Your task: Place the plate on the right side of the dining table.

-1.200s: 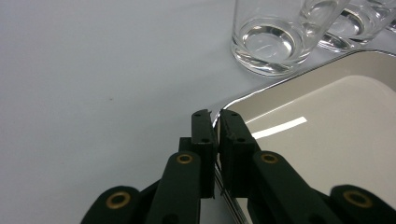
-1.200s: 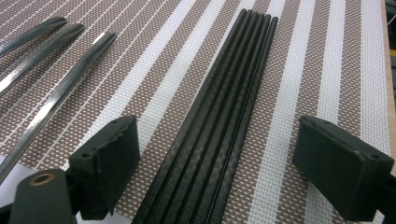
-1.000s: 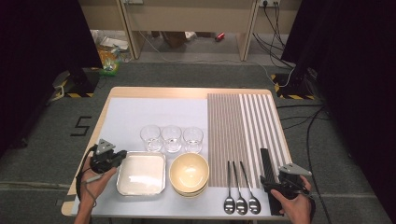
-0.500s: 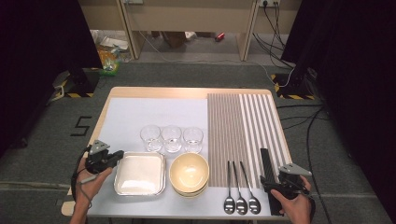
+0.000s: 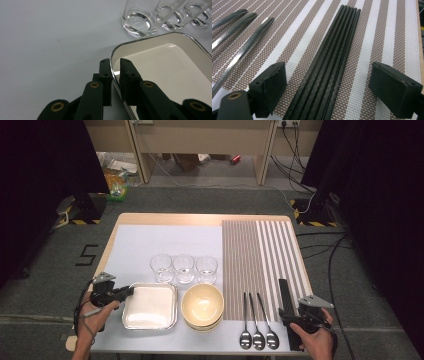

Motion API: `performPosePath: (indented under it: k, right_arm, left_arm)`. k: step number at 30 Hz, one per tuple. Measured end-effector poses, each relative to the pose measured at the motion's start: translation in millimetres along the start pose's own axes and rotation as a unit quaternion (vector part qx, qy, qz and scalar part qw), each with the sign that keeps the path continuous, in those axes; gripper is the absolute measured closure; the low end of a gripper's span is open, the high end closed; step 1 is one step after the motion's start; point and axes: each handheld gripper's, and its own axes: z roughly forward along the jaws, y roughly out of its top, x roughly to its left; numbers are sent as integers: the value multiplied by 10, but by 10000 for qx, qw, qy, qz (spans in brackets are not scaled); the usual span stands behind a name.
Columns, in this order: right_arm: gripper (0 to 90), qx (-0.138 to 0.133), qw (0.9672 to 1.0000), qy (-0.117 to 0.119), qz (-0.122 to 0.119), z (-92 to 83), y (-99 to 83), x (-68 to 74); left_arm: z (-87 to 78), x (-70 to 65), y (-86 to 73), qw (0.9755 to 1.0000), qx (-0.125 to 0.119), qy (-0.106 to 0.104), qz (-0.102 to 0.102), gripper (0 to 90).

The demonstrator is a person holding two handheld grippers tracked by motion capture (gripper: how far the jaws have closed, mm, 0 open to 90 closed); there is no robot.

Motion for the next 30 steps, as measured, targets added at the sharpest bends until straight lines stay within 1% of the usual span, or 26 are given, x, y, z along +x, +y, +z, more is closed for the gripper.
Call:
performPosePath:
  k: [1, 3, 6, 8, 10, 11, 12, 15, 17, 23, 29, 30]
  right_arm:
    - [147, -1, 10000, 0, -1, 0, 0, 0]
    - [147, -1, 10000, 0, -1, 0, 0, 0]
    - [147, -1, 10000, 0, -3, 0, 0, 0]
    - [147, -1, 10000, 0, -1, 0, 0, 0]
    - [147, -1, 10000, 0, -1, 0, 0, 1]
    - [147, -2, 10000, -2, -1, 0, 0, 1]
    - [147, -2, 10000, -2, -1, 0, 0, 1]
    - [147, -3, 10000, -1, -1, 0, 0, 1]
    - [147, -1, 10000, -3, -1, 0, 0, 1]
    - [147, -2, 10000, -1, -1, 0, 0, 1]
    - [147, -2, 10000, -2, -1, 0, 0, 1]
    - [147, -3, 10000, -3, -1, 0, 0, 1]
  left_arm:
    - [-11, 5, 10, 10000, 37, 16, -31, 809]
    - [-25, 29, 18, 9999, 22, 69, -69, 819]
    - [-33, 58, 24, 9998, 35, 53, -180, 824]
    - [-32, 67, 25, 9996, 90, -30, -273, 812]
    - [-28, 77, 14, 9995, 67, -27, -318, 782]
    - [-28, 83, 6, 9994, 66, -59, -343, 766]
    - [-30, 91, -6, 9992, 79, -139, -377, 755]
    - [-27, 106, -21, 9986, 18, -235, -478, 778]
    - [-37, 108, -14, 9988, 41, -198, -450, 804]
    - [-30, 85, 17, 9992, 70, -80, -395, 823]
    - [-17, 86, 71, 9990, -23, -148, -427, 844]
    - [-21, 89, 79, 9988, -57, -151, -456, 849]
